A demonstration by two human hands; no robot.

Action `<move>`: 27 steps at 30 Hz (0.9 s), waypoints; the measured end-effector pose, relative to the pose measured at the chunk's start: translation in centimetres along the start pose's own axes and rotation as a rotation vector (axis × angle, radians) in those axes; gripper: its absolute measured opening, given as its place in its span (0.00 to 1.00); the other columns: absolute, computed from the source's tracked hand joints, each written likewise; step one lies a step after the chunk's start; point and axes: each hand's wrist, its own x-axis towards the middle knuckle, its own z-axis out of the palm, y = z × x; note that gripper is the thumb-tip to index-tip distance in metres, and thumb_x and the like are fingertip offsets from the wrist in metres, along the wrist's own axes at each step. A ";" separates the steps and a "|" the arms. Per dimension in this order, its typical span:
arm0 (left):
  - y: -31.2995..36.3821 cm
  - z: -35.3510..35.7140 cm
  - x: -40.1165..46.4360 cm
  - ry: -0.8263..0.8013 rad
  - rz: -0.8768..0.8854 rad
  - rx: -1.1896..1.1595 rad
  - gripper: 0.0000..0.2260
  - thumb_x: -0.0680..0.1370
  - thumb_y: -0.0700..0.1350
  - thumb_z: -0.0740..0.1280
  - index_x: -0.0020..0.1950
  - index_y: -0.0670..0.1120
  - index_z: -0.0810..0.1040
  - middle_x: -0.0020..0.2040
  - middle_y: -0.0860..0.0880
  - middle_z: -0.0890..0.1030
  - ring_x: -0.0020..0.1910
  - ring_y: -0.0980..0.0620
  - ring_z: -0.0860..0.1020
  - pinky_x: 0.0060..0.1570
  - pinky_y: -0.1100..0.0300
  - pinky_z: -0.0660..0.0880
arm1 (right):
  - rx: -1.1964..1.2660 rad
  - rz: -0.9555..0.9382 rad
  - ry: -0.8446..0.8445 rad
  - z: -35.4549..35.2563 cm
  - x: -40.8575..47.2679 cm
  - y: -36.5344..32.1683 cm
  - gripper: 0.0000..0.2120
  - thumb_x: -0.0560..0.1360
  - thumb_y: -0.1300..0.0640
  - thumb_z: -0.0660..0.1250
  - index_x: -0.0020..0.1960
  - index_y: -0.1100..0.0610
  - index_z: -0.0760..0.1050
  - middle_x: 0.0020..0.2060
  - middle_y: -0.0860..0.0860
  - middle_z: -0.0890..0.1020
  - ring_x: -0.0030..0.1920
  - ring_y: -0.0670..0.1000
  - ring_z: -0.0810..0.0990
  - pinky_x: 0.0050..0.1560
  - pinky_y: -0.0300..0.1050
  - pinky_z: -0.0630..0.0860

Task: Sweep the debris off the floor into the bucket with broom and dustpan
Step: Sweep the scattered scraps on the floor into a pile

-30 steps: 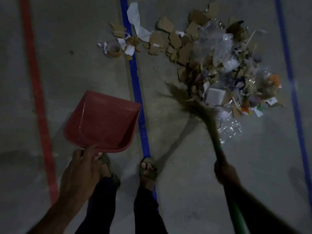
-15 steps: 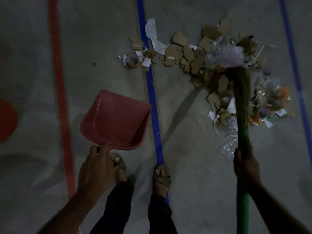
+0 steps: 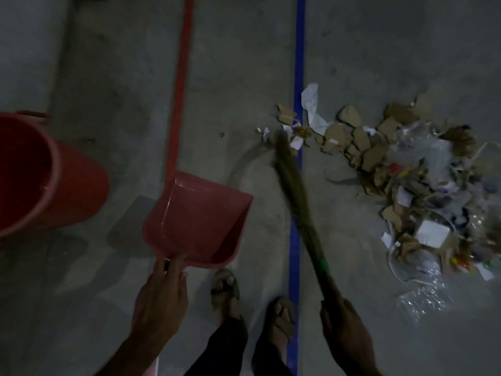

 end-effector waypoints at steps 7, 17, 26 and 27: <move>-4.4 -0.8 1.8 -0.037 -0.100 0.019 0.20 0.81 0.49 0.61 0.72 0.50 0.70 0.59 0.44 0.74 0.48 0.42 0.79 0.43 0.53 0.77 | -0.191 -0.176 -0.255 3.1 9.5 -11.2 0.27 0.77 0.36 0.55 0.75 0.38 0.61 0.59 0.53 0.76 0.50 0.57 0.80 0.44 0.48 0.74; -3.4 3.8 10.1 0.008 -0.051 0.178 0.26 0.79 0.57 0.50 0.72 0.49 0.73 0.64 0.44 0.75 0.54 0.39 0.77 0.46 0.45 0.78 | 0.046 -0.077 -0.220 4.1 25.6 -15.9 0.23 0.82 0.46 0.53 0.76 0.40 0.55 0.54 0.58 0.78 0.49 0.58 0.80 0.51 0.57 0.79; 5.2 5.4 17.4 0.097 0.227 0.208 0.18 0.81 0.43 0.60 0.68 0.39 0.76 0.61 0.41 0.76 0.55 0.38 0.79 0.51 0.45 0.77 | 0.378 0.217 -0.003 0.8 29.2 -3.9 0.30 0.83 0.49 0.53 0.80 0.42 0.42 0.41 0.54 0.78 0.33 0.49 0.77 0.33 0.42 0.73; 6.4 5.2 18.3 0.081 0.179 0.164 0.17 0.80 0.43 0.60 0.68 0.43 0.76 0.60 0.43 0.76 0.54 0.39 0.79 0.48 0.45 0.78 | 0.410 0.269 0.027 0.2 29.0 -2.6 0.30 0.83 0.50 0.53 0.81 0.44 0.42 0.41 0.55 0.79 0.33 0.51 0.78 0.34 0.44 0.74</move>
